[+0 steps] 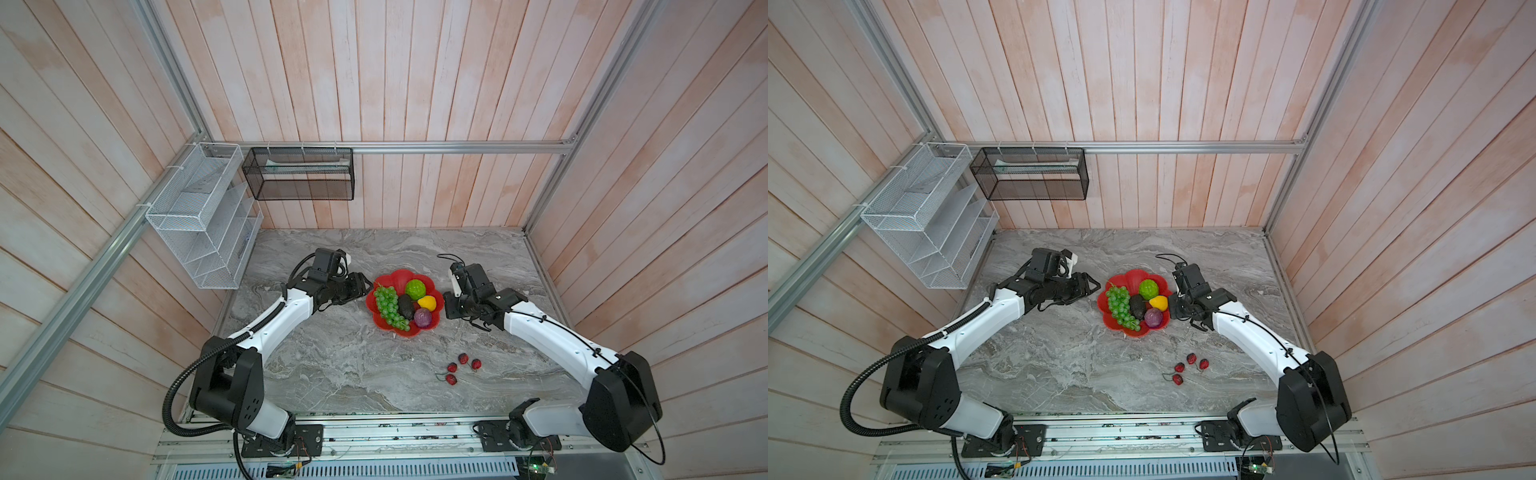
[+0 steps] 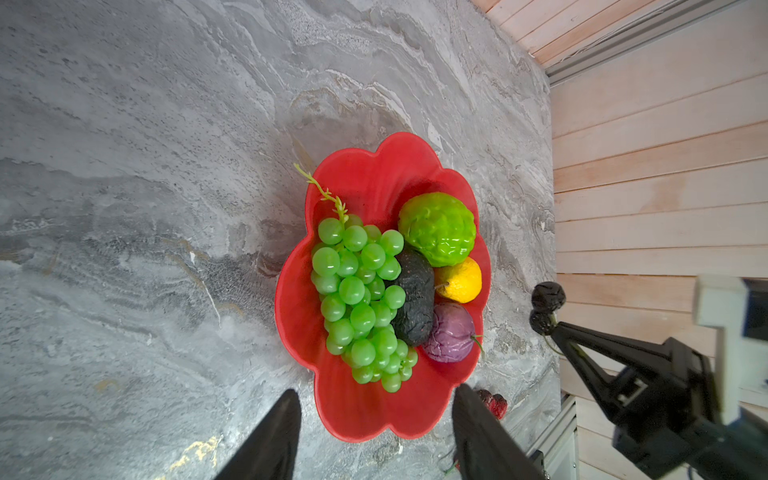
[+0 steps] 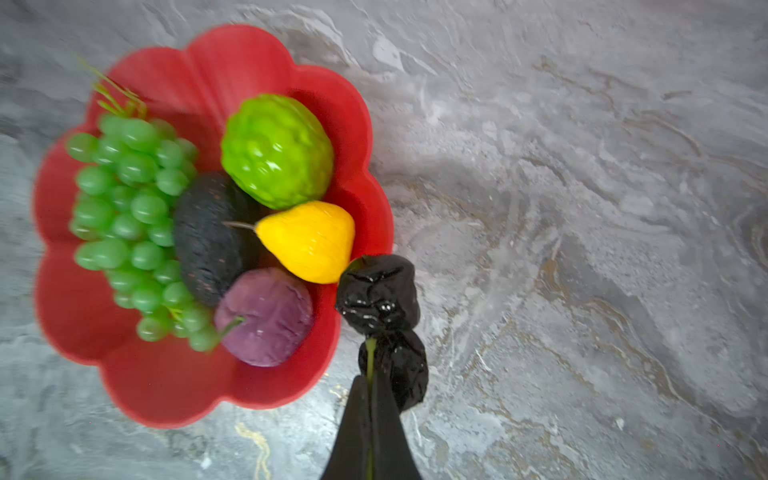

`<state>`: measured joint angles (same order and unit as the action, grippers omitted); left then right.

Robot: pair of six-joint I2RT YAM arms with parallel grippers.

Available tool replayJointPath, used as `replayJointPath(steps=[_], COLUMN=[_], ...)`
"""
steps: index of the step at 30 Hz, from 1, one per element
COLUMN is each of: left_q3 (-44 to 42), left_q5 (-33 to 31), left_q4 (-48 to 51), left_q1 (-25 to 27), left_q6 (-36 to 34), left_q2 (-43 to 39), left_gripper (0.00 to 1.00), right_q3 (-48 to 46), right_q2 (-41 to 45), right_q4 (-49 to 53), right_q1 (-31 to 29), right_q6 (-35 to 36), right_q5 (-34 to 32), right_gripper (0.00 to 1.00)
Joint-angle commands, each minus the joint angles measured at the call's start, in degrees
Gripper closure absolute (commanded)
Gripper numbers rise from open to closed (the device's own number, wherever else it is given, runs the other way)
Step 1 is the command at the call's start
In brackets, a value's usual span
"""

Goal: Place and organize the fake fruits in the fruit bowl
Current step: 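Lift the dark cherries and place them at the bowl's near rim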

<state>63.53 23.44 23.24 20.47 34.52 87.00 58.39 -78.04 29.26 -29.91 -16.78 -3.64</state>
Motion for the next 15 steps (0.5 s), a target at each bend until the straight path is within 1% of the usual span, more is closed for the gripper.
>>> replayJointPath(steps=[1,6,8,11,15], left_q3=[-0.7,-4.6,-5.4,-5.9,-6.0], left_q5=[-0.6,-0.8,-1.3,-2.1,-2.2], left_q4=[0.8,0.4,0.5,0.8,0.5], left_q1=[0.0,0.0,-0.1,-0.2,-0.3], left_q6=[-0.7,0.2,0.4,0.4,0.5], left_q2=[-0.4,-2.7,-3.6,-4.2,-4.1], left_gripper=[0.39,0.39,0.39,0.39,0.39], right_q3=[3.8,7.9,8.9,8.9,8.4], right_q2=[0.3,-5.4,-8.1,-11.1,-13.7], right_q4=[0.9,-0.5,-0.4,-0.9,-2.2], right_q1=[0.1,0.1,0.0,-0.9,-3.3], right_q6=[-0.7,0.3,0.6,0.6,0.3], right_q5=[8.6,21.1,25.0,27.5,27.3], right_gripper=[1.0,1.0,1.0,1.0,1.0])
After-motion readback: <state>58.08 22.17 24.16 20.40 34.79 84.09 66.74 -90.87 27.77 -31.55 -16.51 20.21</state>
